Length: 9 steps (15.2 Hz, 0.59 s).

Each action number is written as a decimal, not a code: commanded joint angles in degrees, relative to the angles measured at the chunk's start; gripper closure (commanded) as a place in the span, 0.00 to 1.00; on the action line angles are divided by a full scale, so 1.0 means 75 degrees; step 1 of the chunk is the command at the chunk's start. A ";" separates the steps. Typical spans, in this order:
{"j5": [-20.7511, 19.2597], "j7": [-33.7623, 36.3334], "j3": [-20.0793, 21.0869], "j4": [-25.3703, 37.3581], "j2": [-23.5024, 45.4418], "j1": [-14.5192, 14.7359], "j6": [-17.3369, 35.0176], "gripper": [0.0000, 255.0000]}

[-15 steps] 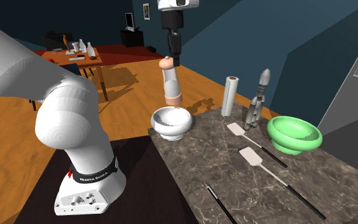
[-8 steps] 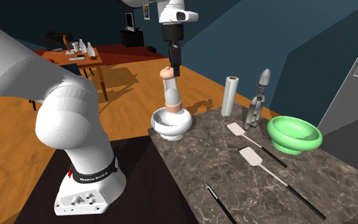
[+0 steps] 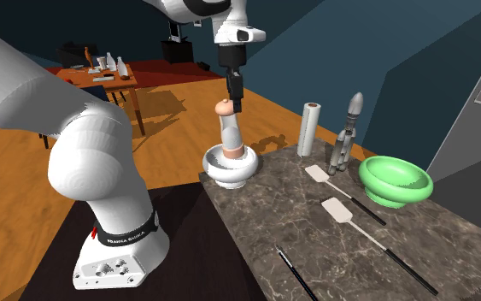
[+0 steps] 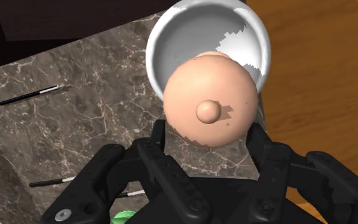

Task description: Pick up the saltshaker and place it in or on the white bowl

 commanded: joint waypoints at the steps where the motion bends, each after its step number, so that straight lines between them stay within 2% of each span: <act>1: 0.0001 0.0002 0.0003 -0.0002 0.0006 -0.0001 0.0010 1.00; 3: 0.0001 0.0002 0.0003 -0.0002 0.0006 -0.0001 0.0010 1.00; 4: 0.0001 0.0002 0.0003 -0.0002 0.0006 -0.0001 0.0011 0.00; 9: 0.0001 0.0002 0.0003 -0.0001 0.0006 -0.0001 0.0010 0.00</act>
